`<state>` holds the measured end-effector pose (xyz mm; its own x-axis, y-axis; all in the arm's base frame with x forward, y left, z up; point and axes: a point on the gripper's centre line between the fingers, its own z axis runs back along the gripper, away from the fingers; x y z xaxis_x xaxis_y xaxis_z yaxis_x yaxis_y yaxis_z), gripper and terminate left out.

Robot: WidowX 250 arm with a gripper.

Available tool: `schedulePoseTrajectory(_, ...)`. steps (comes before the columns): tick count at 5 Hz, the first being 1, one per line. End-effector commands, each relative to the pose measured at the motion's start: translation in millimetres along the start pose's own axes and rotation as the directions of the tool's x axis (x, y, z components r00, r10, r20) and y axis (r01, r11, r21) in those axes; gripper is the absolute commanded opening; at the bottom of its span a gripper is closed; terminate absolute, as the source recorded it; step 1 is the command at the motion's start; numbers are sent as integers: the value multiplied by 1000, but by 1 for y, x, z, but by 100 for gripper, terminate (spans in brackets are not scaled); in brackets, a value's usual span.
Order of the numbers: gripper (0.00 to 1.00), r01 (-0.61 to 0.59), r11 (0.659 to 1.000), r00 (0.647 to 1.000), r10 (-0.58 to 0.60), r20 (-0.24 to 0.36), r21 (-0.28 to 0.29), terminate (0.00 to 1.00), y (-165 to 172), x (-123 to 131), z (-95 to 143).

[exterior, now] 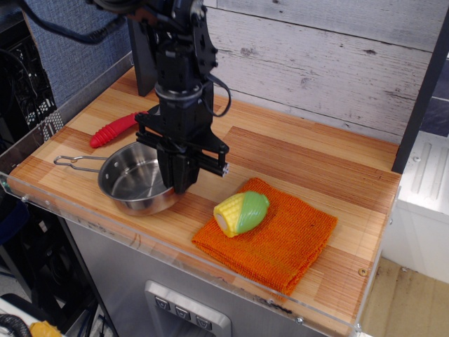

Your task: Move pot to space above orange cloth, touching cloth.

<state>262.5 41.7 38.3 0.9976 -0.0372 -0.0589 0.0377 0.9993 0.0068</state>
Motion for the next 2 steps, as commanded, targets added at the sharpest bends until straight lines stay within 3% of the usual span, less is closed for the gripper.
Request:
schedulePoseTrajectory(1, 0, -29, 1000, 996, 29, 89, -3, 0, 2, 14, 56)
schedulePoseTrajectory(2, 0, 32, 998, 995, -27, 96, -49, 0, -21, 31, 83)
